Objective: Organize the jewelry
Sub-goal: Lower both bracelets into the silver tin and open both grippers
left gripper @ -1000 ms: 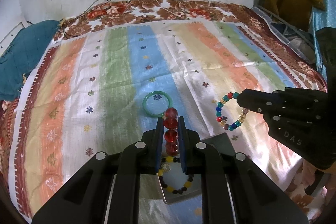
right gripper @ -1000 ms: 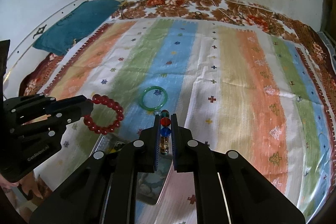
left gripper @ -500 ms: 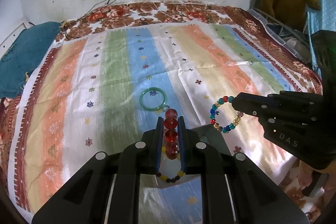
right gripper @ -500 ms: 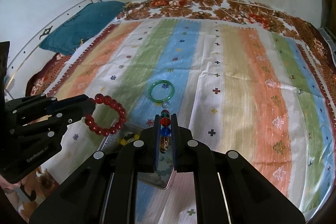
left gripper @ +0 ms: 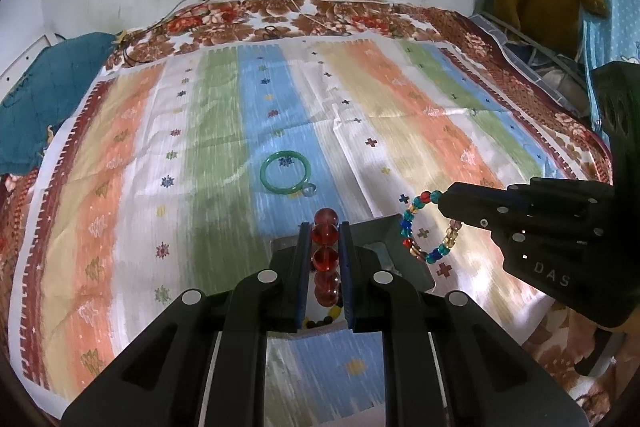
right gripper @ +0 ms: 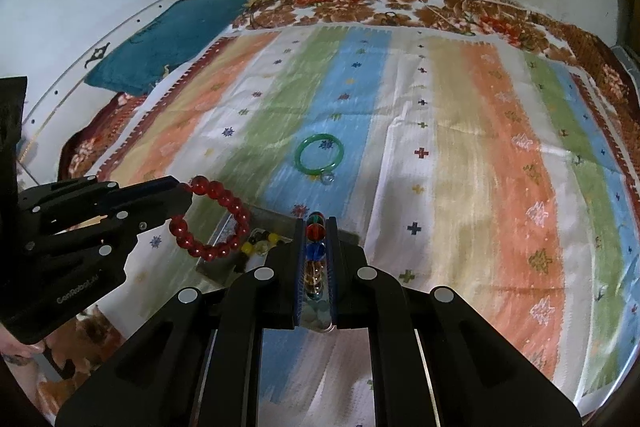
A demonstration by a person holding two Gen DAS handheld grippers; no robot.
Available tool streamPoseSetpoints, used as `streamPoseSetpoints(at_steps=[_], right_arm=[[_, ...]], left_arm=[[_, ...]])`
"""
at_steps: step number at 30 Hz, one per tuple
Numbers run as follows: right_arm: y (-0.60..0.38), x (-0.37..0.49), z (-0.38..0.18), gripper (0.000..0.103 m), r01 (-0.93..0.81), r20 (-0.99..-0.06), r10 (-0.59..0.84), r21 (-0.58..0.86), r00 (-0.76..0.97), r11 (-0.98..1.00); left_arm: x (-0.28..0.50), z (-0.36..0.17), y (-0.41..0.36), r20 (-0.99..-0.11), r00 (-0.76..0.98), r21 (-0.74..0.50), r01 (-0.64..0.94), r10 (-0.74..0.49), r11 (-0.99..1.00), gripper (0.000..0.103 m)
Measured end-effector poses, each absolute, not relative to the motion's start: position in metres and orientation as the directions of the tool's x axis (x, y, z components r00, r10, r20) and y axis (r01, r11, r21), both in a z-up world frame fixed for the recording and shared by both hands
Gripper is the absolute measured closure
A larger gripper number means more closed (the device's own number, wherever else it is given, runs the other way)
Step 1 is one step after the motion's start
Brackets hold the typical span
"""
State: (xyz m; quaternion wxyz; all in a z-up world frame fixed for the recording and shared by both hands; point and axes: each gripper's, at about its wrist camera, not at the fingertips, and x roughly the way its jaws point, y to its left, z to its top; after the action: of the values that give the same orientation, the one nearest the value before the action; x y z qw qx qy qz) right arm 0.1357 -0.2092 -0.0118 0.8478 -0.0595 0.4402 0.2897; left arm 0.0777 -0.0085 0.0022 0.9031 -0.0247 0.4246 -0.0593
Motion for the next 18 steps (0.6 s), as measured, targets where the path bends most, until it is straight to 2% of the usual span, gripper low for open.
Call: streamPoseSetpoints(at_steps=[5,6,7,8,11,14,18], right_arm=[[-0.21,0.136,-0.012,0.092,-0.548,-0.776,0.456,0.173,0.436,0.819],[-0.211,0.137,-0.012,0.085,-0.546,-0.774,0.452,0.167,0.444,0.821],[-0.212,0.137,-0.011,0.069,-0.542,-0.772,0.448,0.163,0.45,0.825],[-0.213,0.138,-0.011,0.063,-0.539,-0.771,0.444,0.158,0.456,0.827],[-0.214,0.14,-0.013,0.061,-0.535,-0.775,0.441,0.16,0.452,0.83],[-0.215,0.143,-0.017,0.059,-0.526,-0.784,0.428,0.156,0.449,0.836],[-0.213,0.146,-0.021,0.056,-0.527,-0.789,0.421,0.148,0.448,0.837]], left_arm=[[0.077,-0.001,-0.009,-0.782,0.612,-0.103,0.063,-0.12,0.993,0.089],[0.076,-0.001,-0.006,-0.781,0.613,-0.108,0.053,-0.118,0.993,0.089],[0.077,0.0,-0.003,-0.781,0.614,-0.115,0.044,-0.117,0.992,0.087],[0.077,0.0,0.001,-0.776,0.619,-0.129,0.028,-0.119,0.991,0.08],[0.079,-0.001,0.009,-0.778,0.616,-0.154,0.002,-0.122,0.988,0.075],[0.082,-0.007,0.014,-0.788,0.604,-0.164,-0.018,-0.12,0.986,0.063],[0.086,-0.01,0.018,-0.794,0.596,-0.174,-0.037,-0.118,0.984,0.056]])
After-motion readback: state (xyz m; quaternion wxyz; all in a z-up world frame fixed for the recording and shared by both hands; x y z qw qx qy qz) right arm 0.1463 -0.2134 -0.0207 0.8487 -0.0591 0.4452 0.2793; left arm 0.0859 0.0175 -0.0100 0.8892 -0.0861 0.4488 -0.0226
